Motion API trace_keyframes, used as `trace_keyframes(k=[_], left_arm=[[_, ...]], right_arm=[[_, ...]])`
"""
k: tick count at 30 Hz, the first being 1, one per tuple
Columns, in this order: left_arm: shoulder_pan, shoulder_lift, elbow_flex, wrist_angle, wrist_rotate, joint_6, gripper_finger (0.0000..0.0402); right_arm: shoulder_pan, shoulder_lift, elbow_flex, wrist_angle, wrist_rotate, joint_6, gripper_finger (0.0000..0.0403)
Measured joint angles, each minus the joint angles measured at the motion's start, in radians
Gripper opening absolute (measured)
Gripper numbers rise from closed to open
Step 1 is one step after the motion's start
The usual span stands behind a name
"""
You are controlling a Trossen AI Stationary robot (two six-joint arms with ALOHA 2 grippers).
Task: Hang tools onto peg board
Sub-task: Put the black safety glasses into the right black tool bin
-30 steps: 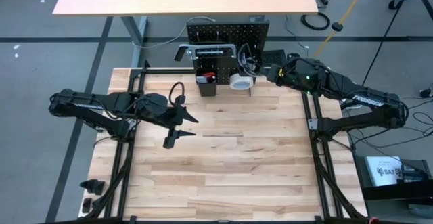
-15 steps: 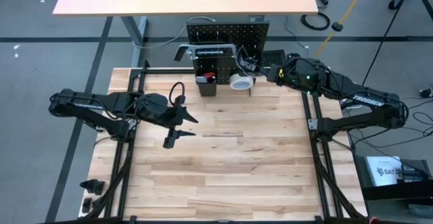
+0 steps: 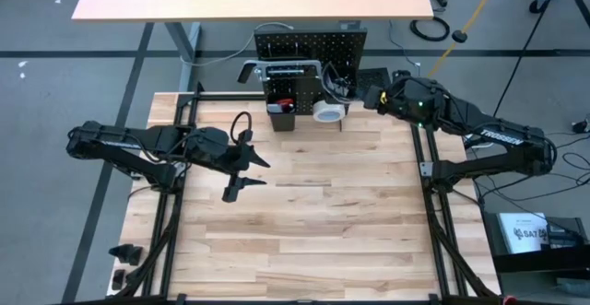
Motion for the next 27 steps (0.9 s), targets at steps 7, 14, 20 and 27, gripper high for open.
trace_keyframes(k=[7, 14, 20, 27], left_arm=[[0.0, 0.0, 0.0, 0.0, 0.0, -0.005, 0.0219], [0.0, 0.0, 0.0, -0.005, 0.0, 0.001, 0.0219], [0.0, 0.0, 0.0, -0.005, 0.0, 0.002, 0.0219], [0.0, 0.0, 0.0, -0.004, 0.0, 0.001, 0.0219]], right_arm=[[-0.029, -0.001, 0.0, 0.02, -0.004, 0.027, 0.0045], [-0.03, -0.009, 0.0, 0.023, -0.006, 0.021, 0.0045], [-0.03, -0.009, 0.0, 0.025, -0.006, 0.015, 0.0045], [-0.03, -0.009, 0.0, 0.029, -0.005, -0.02, 0.0045]])
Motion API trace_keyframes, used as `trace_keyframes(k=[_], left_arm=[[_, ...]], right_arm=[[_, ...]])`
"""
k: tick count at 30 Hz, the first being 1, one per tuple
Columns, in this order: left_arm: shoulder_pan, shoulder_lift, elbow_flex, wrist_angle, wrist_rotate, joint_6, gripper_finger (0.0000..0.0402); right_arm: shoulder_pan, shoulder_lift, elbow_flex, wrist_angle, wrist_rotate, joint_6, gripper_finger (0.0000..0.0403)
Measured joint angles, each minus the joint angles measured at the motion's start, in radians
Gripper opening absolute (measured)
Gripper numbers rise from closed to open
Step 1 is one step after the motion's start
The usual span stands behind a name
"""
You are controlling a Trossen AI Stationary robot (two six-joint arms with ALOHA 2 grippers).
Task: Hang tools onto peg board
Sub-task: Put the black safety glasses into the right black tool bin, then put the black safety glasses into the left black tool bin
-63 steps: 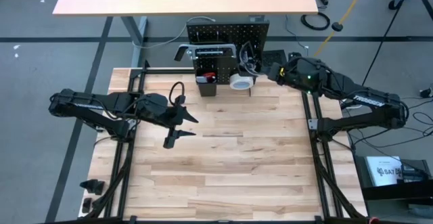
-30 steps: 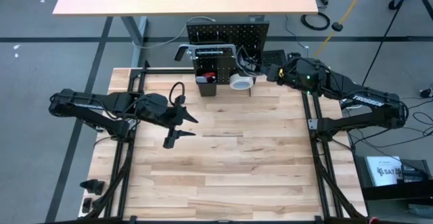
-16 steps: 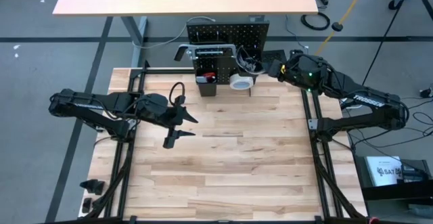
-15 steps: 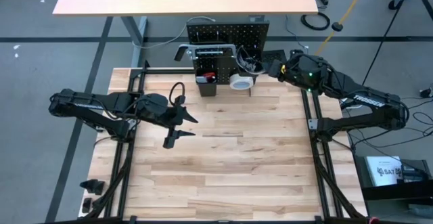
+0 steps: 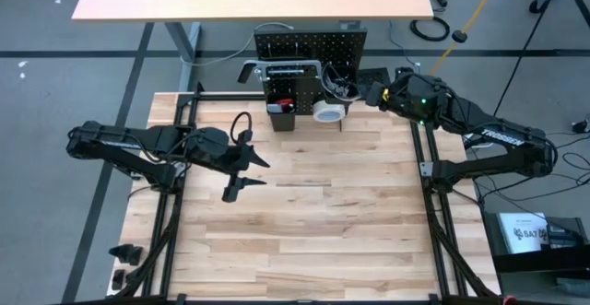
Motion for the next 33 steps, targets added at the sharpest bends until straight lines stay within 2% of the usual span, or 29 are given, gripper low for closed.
trace_keyframes(k=[12, 23, 27, 33], left_arm=[[0.0, 0.0, 0.0, 0.001, 0.0, -0.006, 0.0219], [0.0, 0.0, 0.0, 0.0, 0.0, -0.006, 0.0219], [0.0, 0.0, 0.0, 0.0, 0.0, -0.006, 0.0219], [0.0, 0.0, 0.0, 0.001, 0.0, -0.006, 0.0219]], right_arm=[[0.0, 0.0, 0.0, 0.041, 0.007, -0.065, 0.0045], [-0.027, 0.0, 0.0, -0.034, 0.002, -0.064, 0.0049], [-0.026, 0.0, 0.0, -0.029, 0.0, -0.066, 0.0074], [-0.026, 0.0, 0.0, -0.023, -0.002, -0.049, 0.0136]])
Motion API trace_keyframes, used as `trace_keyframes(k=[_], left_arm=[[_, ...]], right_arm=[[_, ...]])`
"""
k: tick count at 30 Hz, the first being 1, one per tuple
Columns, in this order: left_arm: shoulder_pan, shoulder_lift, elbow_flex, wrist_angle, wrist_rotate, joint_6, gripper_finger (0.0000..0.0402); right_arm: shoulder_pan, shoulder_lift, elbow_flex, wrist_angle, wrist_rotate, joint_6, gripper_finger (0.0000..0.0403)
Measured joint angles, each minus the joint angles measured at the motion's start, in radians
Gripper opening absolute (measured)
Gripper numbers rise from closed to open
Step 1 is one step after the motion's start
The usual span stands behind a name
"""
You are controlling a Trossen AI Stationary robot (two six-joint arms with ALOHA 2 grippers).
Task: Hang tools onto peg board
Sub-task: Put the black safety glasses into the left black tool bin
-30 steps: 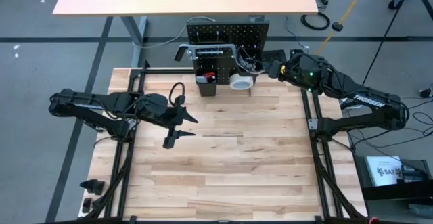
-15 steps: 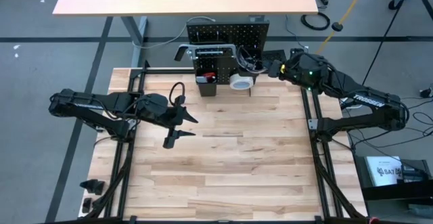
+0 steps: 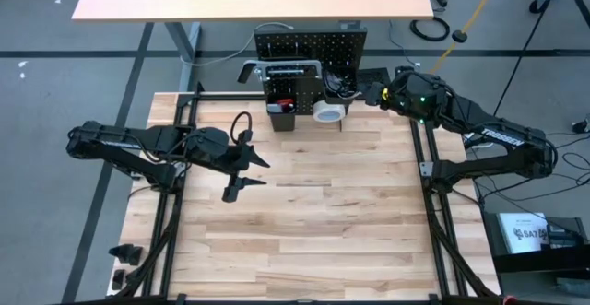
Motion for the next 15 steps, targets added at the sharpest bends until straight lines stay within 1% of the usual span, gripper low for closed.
trace_keyframes(k=[4, 7, 11, 15], left_arm=[[0.0, 0.0, 0.0, 0.0, 0.0, 0.0, 0.0219], [0.0, 0.0, 0.0, 0.0, 0.0, 0.0, 0.0219], [0.0, 0.0, 0.0, 0.0, 0.0, 0.0, 0.0219], [0.0, 0.0, 0.0, 0.0, 0.0, 0.0, 0.0219]], right_arm=[[0.0, 0.0, 0.0, 0.004, -0.025, 0.011, 0.0171], [0.0, -0.005, 0.0, 0.016, -0.041, 0.017, 0.0188], [0.0, -0.026, 0.0, 0.028, -0.052, 0.016, 0.0199], [0.0, -0.061, 0.0, 0.034, -0.051, 0.003, 0.02]])
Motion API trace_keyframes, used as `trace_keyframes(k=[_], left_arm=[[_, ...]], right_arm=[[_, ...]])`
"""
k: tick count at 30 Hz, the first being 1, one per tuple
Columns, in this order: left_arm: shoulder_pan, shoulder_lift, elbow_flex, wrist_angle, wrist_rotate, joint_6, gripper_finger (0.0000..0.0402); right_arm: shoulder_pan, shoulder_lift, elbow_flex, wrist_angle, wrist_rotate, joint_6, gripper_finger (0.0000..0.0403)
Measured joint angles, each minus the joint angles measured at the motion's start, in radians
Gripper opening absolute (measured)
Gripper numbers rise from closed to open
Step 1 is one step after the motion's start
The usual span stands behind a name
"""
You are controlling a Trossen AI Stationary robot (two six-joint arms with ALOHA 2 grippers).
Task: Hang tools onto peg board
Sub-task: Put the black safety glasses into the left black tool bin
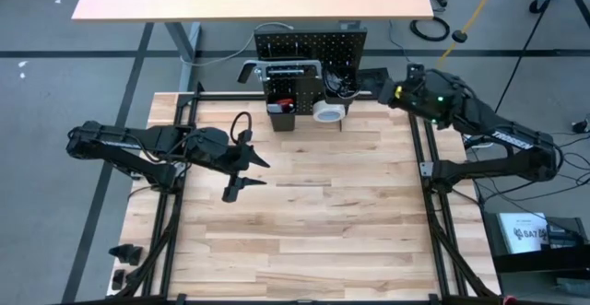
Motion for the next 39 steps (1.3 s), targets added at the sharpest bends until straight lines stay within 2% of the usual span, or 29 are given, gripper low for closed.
trace_keyframes(k=[3, 8, 13, 17, 20, 26, 34, 39], left_arm=[[0.0, 0.0, 0.0, 0.0, 0.0, 0.0, 0.0219], [0.0, 0.0, 0.0, 0.0, 0.0, 0.003, 0.0219], [0.0, 0.0, 0.0, 0.004, 0.0, 0.001, 0.0219], [-0.001, 0.0, 0.0, 0.003, 0.0, -0.024, 0.0219], [-0.001, 0.0, 0.0, 0.002, 0.0, -0.028, 0.0219], [-0.001, 0.0, 0.0, 0.003, 0.0, -0.051, 0.0219], [-0.001, 0.0, 0.0, 0.004, 0.0, -0.054, 0.0219], [-0.001, 0.0, 0.0, 0.004, 0.0, -0.054, 0.0219]], right_arm=[[0.001, -0.028, 0.0, 0.029, -0.016, -0.064, 0.02], [0.003, -0.046, 0.0, 0.075, -0.166, -0.318, 0.02], [0.005, -0.042, 0.0, 0.047, -0.286, -0.842, 0.02], [0.02, -0.039, 0.0, -0.019, -0.27, -1.127, 0.02], [0.031, -0.038, 0.0, -0.084, -0.187, -1.29, 0.02], [0.031, 0.009, 0.0, -0.147, -0.082, -1.386, 0.02], [0.003, 0.051, 0.0, -0.15, -0.022, -1.375, 0.02], [-0.046, 0.055, 0.0, -0.147, -0.026, -1.298, 0.02]])
